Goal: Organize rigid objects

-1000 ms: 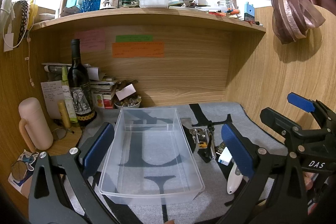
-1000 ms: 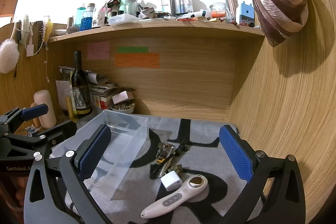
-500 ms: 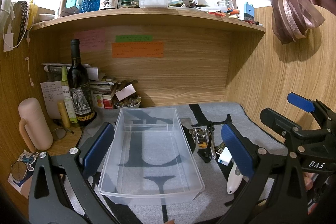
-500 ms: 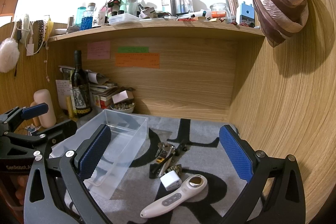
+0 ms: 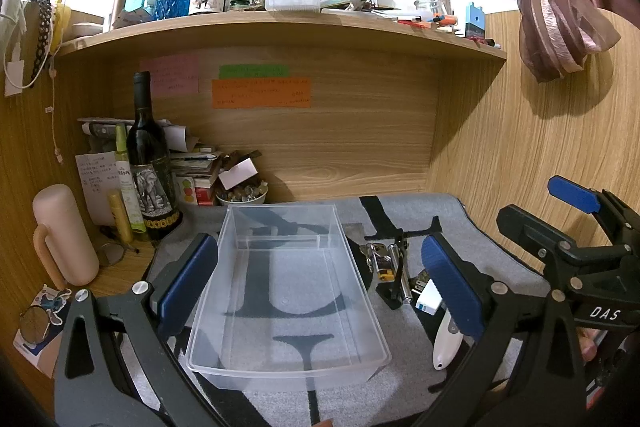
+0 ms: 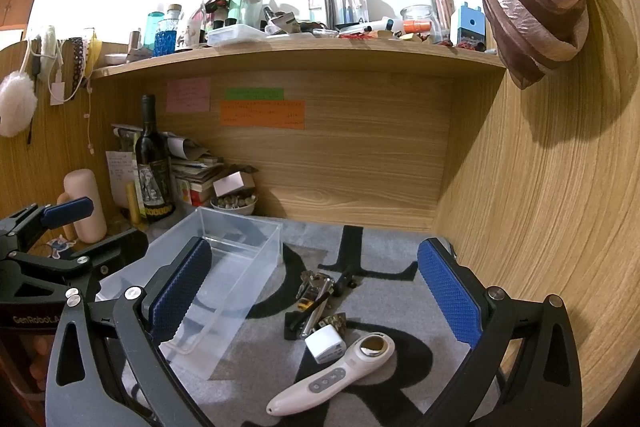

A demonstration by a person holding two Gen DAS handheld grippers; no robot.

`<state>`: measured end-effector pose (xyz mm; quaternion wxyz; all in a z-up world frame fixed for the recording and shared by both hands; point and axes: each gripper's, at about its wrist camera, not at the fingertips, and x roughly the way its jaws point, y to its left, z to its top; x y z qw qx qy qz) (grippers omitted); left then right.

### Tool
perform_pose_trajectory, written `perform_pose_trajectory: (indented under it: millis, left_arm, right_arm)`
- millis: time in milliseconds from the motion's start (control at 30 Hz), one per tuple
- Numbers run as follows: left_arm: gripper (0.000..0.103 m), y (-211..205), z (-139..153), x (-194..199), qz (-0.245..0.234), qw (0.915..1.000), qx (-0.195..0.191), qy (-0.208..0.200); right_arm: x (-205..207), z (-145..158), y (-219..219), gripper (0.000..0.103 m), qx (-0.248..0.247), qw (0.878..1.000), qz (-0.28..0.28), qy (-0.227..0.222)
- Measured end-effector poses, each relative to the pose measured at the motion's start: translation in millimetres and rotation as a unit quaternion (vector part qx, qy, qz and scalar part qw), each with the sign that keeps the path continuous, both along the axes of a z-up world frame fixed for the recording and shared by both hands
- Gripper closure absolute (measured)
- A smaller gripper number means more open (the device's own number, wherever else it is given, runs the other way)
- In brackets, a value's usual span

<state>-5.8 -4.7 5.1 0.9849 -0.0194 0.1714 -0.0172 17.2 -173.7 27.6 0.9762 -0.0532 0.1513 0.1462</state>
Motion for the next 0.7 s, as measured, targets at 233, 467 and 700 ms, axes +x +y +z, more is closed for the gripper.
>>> perform_pose_trajectory:
  millis: [233,467,700]
  left_arm:
    - [0.000,4.9,-6.9,7.4,-0.019,0.9996,-0.019,0.012]
    - [0.016,23.7,-12.6,17.6,-0.008,0.9990,-0.029,0.033]
    - [0.027,60.3,-30.3,35.5,0.021,0.9952,-0.037,0.088]
  right_arm:
    - [3.8,-3.7,1.6,0.000,0.001,1.000,0.009,0.014]
    - [17.1,-15.7,1.7,0.000,0.004,0.999,0.011,0.041]
    - [35.0,-32.9,-5.4,0.005,0.004,0.997,-0.009,0.081]
